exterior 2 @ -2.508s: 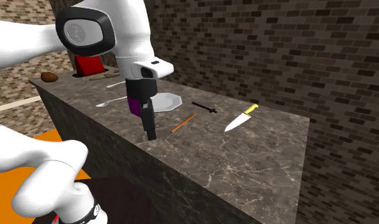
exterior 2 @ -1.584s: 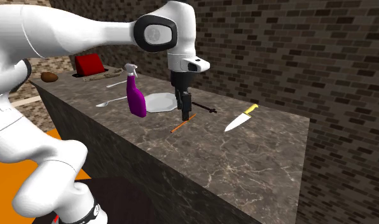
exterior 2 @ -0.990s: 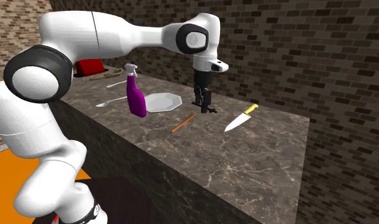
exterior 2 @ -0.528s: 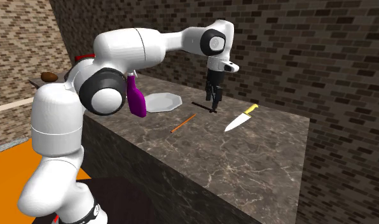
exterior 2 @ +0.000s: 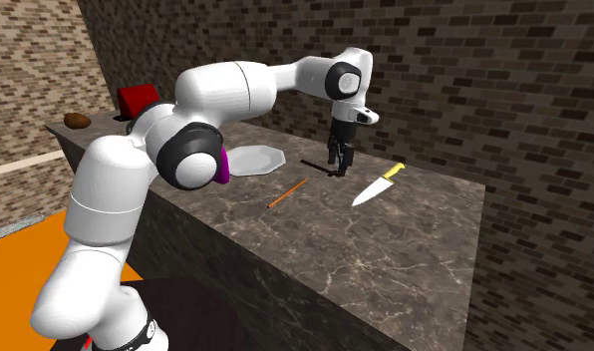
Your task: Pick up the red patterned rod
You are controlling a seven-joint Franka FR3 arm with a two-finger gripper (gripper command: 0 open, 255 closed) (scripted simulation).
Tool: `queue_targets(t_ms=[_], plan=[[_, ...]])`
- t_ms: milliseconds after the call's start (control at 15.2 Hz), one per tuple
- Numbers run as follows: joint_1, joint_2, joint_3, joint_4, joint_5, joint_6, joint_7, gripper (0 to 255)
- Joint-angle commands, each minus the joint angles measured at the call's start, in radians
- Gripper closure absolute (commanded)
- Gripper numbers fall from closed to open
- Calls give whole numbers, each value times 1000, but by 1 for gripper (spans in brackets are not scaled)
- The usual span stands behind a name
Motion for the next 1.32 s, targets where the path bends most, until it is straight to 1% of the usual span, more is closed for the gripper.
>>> queue_targets(t_ms=[0, 132, 198, 792, 1254], plan=[[-7, -9, 0, -41, 3, 32, 1, 0], [-8, -11, 0, -52, 4, 41, 1, 0], [-10, -14, 0, -57, 4, 44, 0, 255], [-8, -11, 0, -52, 4, 41, 1, 255], [20, 29, -1, 108, -10, -78, -1, 255]])
